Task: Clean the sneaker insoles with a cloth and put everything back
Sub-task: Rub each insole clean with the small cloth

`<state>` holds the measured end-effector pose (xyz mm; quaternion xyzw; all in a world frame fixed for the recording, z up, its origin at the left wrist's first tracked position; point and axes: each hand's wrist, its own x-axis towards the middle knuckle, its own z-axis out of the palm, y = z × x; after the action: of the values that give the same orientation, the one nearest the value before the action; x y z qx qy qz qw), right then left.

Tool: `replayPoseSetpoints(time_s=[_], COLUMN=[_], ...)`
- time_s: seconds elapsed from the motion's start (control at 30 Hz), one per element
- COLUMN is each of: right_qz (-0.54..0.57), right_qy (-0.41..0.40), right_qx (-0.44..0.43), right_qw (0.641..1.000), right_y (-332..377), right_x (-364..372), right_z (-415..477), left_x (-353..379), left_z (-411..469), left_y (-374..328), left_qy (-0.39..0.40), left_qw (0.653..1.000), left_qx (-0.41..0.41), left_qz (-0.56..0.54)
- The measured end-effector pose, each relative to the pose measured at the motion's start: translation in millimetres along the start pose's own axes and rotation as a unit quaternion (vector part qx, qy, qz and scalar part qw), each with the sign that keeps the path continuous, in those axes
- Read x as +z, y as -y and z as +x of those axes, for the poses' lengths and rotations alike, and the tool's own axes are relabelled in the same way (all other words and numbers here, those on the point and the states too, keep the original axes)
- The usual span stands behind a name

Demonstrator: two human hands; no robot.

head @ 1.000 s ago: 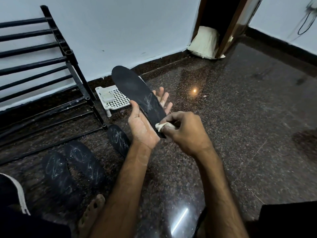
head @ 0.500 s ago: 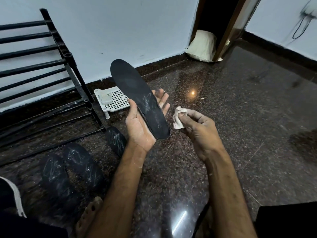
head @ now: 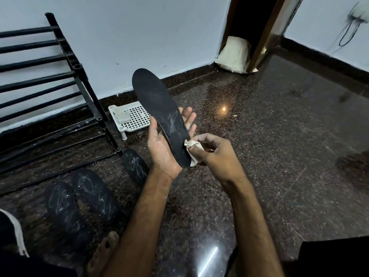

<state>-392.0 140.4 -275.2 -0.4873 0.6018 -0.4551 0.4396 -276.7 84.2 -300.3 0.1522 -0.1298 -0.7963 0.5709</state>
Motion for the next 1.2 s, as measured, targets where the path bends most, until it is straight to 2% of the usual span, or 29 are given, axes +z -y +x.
replayPoseSetpoints(time_s=[0.17, 0.27, 0.33, 0.43, 0.47, 0.63, 0.83, 1.0, 1.2], right_qz=[-0.036, -0.099, -0.152, -0.220, -0.236, -0.344, -0.357, -0.336, -0.335], right_qy=[0.031, 0.072, 0.044, -0.085, -0.107, -0.037, -0.092, 0.007, -0.093], right_qx=[0.004, 0.018, 0.002, -0.073, -0.094, -0.141, -0.150, -0.121, -0.179], right_qw=[0.999, 0.992, 0.987, 0.969, 0.961, 0.928, 0.917, 0.934, 0.920], right_y=[1, 6, 9, 16, 18, 20, 24, 21, 18], right_x=[-3, -5, -3, 7, 11, 27, 24, 11, 10], right_z=[-3, -8, -9, -5, -4, -4, 14, 3, 20], left_x=[-8, -17, -20, -22, -21, -16, -12, -14, -11], left_z=[2, 6, 8, 9, 9, 8, 3, 4, 3], left_y=[-6, -12, -13, -13, -13, -11, -5, -4, 0], left_qy=[0.008, 0.003, -0.005, -0.015, -0.017, -0.029, -0.002, -0.014, 0.013], left_qw=[0.999, 0.997, 0.997, 0.999, 0.999, 0.999, 0.999, 0.999, 0.998], left_qx=[0.032, 0.058, 0.056, 0.045, 0.040, 0.011, -0.032, -0.029, -0.057], left_qz=[-0.023, -0.055, -0.053, -0.024, -0.017, -0.017, -0.024, -0.015, 0.006])
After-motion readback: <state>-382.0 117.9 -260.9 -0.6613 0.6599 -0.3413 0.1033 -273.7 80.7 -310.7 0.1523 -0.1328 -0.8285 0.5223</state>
